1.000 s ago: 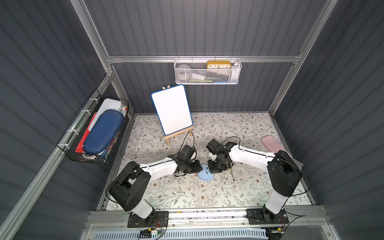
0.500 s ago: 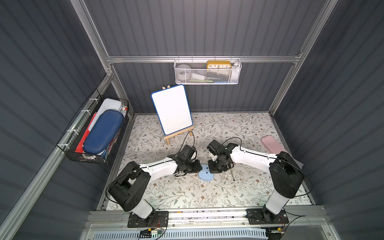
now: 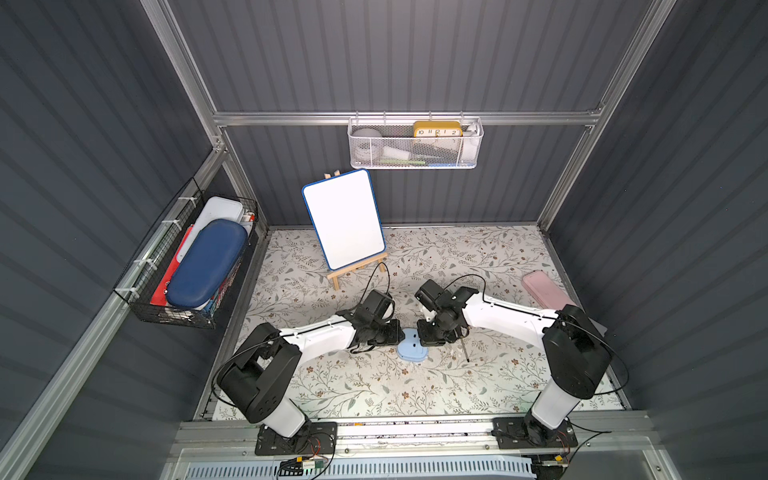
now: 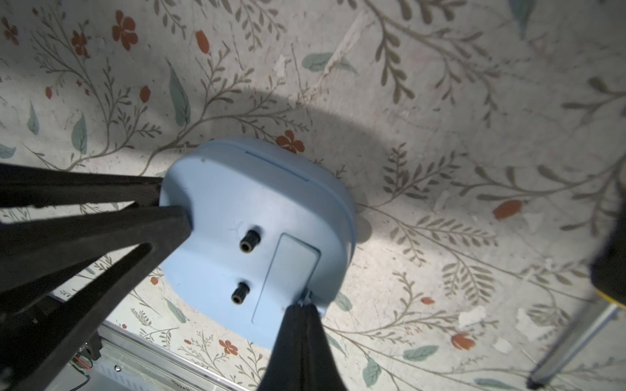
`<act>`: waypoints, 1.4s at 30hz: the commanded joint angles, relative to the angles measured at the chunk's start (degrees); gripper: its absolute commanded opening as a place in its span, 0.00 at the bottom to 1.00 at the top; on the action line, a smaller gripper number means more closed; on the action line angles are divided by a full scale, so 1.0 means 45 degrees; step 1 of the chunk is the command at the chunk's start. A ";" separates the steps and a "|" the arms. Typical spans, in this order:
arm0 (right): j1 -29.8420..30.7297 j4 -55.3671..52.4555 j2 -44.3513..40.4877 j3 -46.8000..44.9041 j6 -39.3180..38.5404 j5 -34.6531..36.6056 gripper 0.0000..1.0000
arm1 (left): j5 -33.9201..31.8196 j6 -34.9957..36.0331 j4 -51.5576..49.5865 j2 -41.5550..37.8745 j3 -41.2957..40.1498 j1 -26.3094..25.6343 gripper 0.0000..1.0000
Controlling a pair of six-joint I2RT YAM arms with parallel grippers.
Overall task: Remove the battery from the alarm
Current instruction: Remove the cover from the alarm.
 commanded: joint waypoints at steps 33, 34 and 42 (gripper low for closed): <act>0.0678 -0.1210 -0.1034 -0.0199 -0.0167 0.2946 0.39 | -0.0546 -0.0728 -0.1933 0.0532 -0.0749 -0.0588 0.22; 0.0730 -0.1178 -0.1093 -0.0308 -0.0208 0.2930 0.41 | -0.0552 -0.0696 -0.1935 0.0482 -0.0744 -0.0573 0.22; 0.0728 -0.0894 -0.1035 -0.0649 -0.0273 0.3107 0.50 | -0.0448 -0.0616 -0.1954 0.0569 -0.0532 -0.0571 0.22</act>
